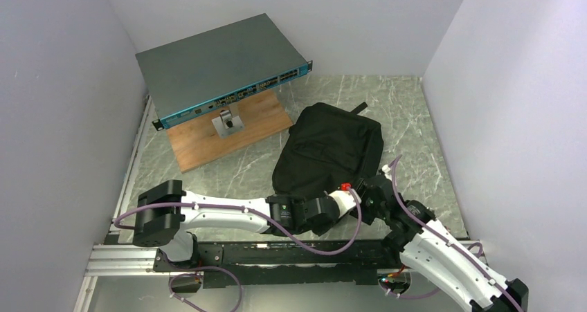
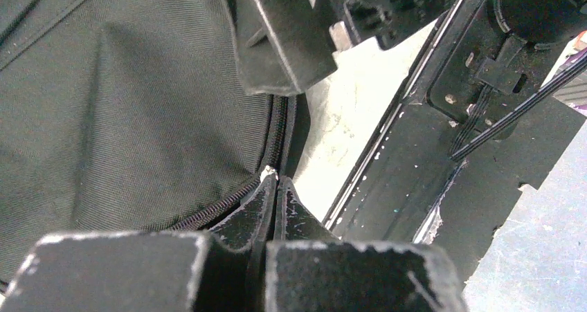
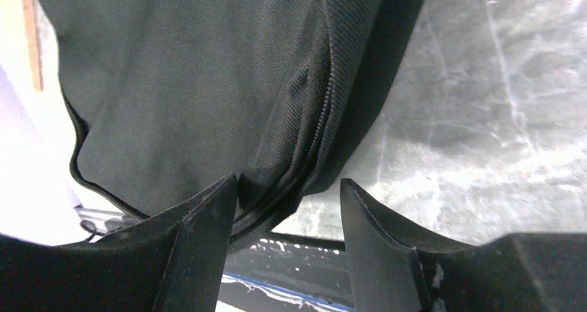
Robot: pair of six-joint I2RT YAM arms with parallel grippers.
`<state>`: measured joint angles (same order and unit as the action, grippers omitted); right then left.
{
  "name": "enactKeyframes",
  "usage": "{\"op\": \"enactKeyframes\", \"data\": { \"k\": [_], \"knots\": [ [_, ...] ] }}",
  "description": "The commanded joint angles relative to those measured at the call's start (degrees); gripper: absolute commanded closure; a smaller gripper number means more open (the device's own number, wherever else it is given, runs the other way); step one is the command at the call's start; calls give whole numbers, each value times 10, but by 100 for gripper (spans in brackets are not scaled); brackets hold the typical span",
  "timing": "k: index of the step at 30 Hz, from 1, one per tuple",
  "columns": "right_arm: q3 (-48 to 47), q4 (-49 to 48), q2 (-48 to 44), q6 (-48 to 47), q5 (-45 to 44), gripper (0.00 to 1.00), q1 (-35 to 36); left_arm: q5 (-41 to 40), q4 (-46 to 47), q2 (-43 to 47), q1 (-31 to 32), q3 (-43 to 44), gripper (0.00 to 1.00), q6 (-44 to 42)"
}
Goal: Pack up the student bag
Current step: Zip the student bag at the center of the board.
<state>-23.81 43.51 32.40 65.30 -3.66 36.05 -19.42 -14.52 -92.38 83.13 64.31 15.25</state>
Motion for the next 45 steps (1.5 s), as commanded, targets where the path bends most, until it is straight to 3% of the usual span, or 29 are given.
{"op": "enactKeyframes", "data": {
  "k": [1, 6, 8, 11, 13, 16, 19, 23, 26, 27, 29, 32, 36, 40, 45],
  "knots": [
    [46, -140, -30, 28, 47, 41, 0, 24, 40, 24, 4, -8, 100, -20],
    [73, -207, -17, 48, 76, 47, 1, 64, 82, 41, 4, -28, 100, -2],
    [59, -183, 2, 49, 48, 74, 1, 32, 85, 47, 3, -35, 100, 6],
    [21, -97, 19, 52, -33, 99, 1, -96, 25, 55, 0, -37, 100, 55],
    [-5, -21, 22, 75, -106, 100, 1, -207, -48, 66, -20, -49, 100, 133],
    [-23, 76, 0, 124, -192, 100, 0, -248, -132, 104, -78, -102, 100, 233],
    [-25, 89, -57, 131, -225, 100, 0, -212, -98, 166, -131, -178, 100, 227],
    [-27, 84, -135, 76, -262, 100, 0, -137, 20, 248, -146, -246, 100, 127],
    [-17, 11, -157, -7, -216, 100, 0, -44, 67, 265, -146, -245, 100, 75],
    [-17, -1, -150, -20, -198, 99, 0, -3, 83, 266, -147, -243, 100, 62],
    [-28, -19, -124, -57, -144, 72, 1, 74, 108, 264, -147, -238, 100, 59],
    [-76, -30, -71, -132, -44, 44, 1, 172, 140, 251, -146, -229, 100, 70],
    [-156, 15, 3, -194, 61, 25, 1, 189, 171, 221, -147, -205, 100, 73],
    [-185, 60, 87, -196, 144, 24, 2, 187, 167, 198, -147, -187, 100, 76],
    [-132, 8, 66, -34, 194, 25, 6, 207, 176, 186, -147, -190, 100, 93]
  ]
}}
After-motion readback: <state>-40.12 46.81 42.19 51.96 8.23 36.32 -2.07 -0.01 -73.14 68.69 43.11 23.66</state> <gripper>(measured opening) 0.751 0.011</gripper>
